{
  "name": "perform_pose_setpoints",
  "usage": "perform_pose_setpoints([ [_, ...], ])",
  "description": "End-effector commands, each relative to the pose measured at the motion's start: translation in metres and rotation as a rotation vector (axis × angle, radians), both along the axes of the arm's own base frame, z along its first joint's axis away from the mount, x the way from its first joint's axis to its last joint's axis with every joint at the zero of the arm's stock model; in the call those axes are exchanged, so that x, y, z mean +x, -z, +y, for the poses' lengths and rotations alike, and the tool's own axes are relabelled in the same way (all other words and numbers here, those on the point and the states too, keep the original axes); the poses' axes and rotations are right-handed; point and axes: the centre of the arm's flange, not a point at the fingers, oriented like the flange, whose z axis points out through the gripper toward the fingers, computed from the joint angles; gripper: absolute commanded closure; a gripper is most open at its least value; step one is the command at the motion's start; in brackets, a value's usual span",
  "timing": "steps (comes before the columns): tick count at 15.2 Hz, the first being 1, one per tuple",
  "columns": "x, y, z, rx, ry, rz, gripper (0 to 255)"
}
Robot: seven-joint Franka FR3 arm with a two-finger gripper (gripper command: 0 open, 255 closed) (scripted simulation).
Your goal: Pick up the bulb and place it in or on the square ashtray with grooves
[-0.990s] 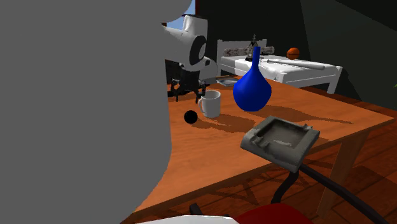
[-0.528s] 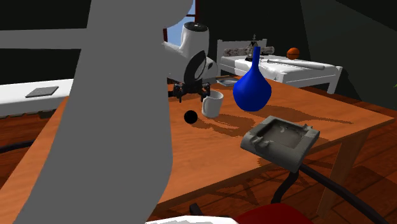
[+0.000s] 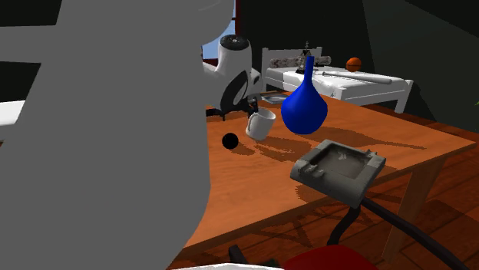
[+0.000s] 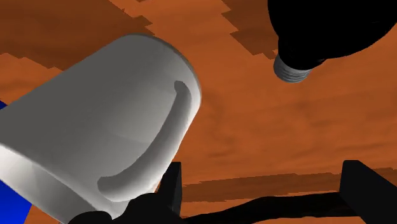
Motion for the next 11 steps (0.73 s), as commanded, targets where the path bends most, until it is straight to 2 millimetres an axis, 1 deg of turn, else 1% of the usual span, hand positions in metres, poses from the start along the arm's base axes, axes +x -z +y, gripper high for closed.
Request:
perform_pose_setpoints([
  [1,-0.007,0.045,0.009,0.183,-0.057,0.225,0],
  [3,-0.007,0.045,0.009,0.183,-0.057,0.225,0],
  [4,-0.004,0.037,-0.003,0.185,-0.060,0.222,255],
  [5,0.002,0.049,-0.001,0.189,-0.063,0.217,255],
  [6,0.010,0.048,0.015,0.168,-0.044,0.237,255],
  [7,0.017,0.068,0.023,0.173,-0.049,0.233,255],
  [8,0.018,0.066,0.021,0.175,-0.050,0.234,255],
  [9,0.018,0.078,0.030,0.174,-0.048,0.234,255],
  [10,0.018,0.078,0.023,0.181,-0.054,0.227,255],
  [11,0.017,0.072,0.020,0.182,-0.054,0.228,255],
])
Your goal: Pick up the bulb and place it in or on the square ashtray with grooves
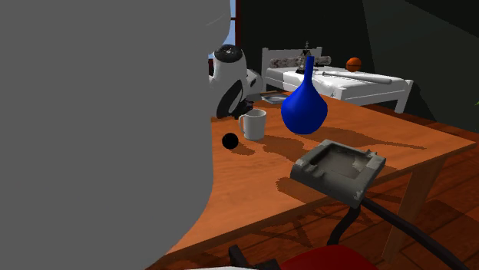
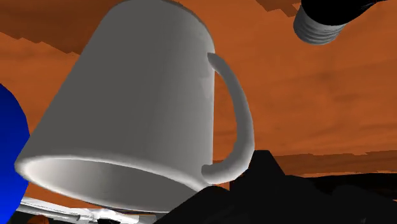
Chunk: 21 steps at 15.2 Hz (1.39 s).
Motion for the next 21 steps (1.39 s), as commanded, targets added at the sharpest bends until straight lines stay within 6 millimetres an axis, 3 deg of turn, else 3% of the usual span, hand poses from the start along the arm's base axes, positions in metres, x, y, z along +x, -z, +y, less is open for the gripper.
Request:
perform_pose_setpoints([
  [1,-0.017,0.053,0.015,0.241,-0.103,0.295,255],
  [2,-0.003,0.003,0.005,0.004,-0.006,0.003,255],
  [3,-0.003,0.003,0.005,0.004,-0.006,0.003,0],
  [10,-0.044,-0.004,0.006,0.242,-0.090,0.306,0],
  [17,-0.029,0.030,0.006,0.242,-0.090,0.306,0],
  [21,-0.027,0.032,0.006,0.242,-0.090,0.306,0],
])
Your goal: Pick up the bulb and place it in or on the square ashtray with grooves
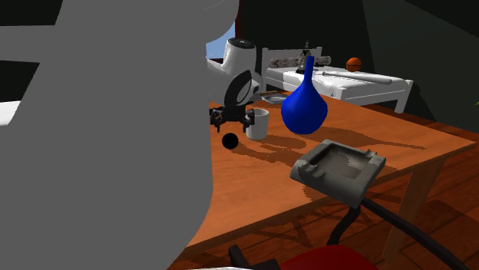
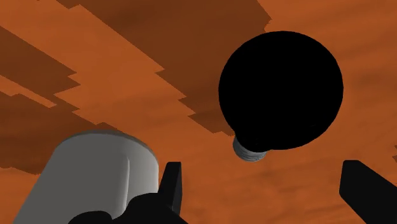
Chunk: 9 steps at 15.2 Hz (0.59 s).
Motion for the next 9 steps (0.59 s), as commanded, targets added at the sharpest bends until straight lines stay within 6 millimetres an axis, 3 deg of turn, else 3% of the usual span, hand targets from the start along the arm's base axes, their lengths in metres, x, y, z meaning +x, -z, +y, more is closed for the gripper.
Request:
perform_pose_setpoints([
  [1,-0.0054,0.0228,0.0051,0.030,-0.013,0.057,0],
  [5,-0.0054,0.0228,0.0051,0.030,-0.013,0.057,0],
  [6,-0.0059,0.0227,0.0058,0.030,-0.013,0.057,255],
  [9,-0.0060,0.0234,0.0057,0.030,-0.013,0.057,255],
])
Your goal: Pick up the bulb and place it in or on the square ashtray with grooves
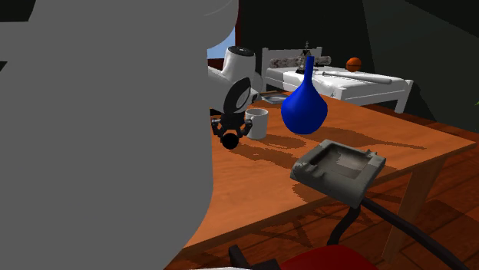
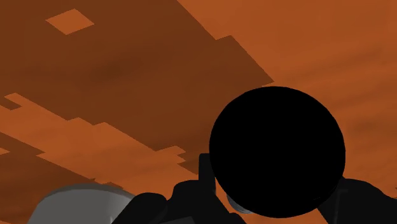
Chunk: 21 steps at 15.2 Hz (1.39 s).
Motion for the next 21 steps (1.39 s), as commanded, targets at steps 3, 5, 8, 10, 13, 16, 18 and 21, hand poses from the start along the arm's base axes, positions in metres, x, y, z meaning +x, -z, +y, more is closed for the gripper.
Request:
perform_pose_setpoints([
  [3,0.000,0.001,0.000,0.001,0.000,0.001,255],
  [5,0.000,0.001,0.000,0.001,0.000,0.001,255],
  [8,0.000,-0.011,-0.001,0.001,0.000,0.001,255],
  [10,0.000,-0.021,-0.001,0.001,0.000,0.001,255],
  [13,0.000,-0.037,-0.001,0.001,0.000,0.001,255],
  [16,0.000,-0.053,-0.001,0.001,0.000,0.001,255],
  [18,0.000,-0.063,-0.001,0.001,0.000,0.001,255],
  [21,0.000,-0.079,-0.001,0.001,0.000,0.001,255],
])
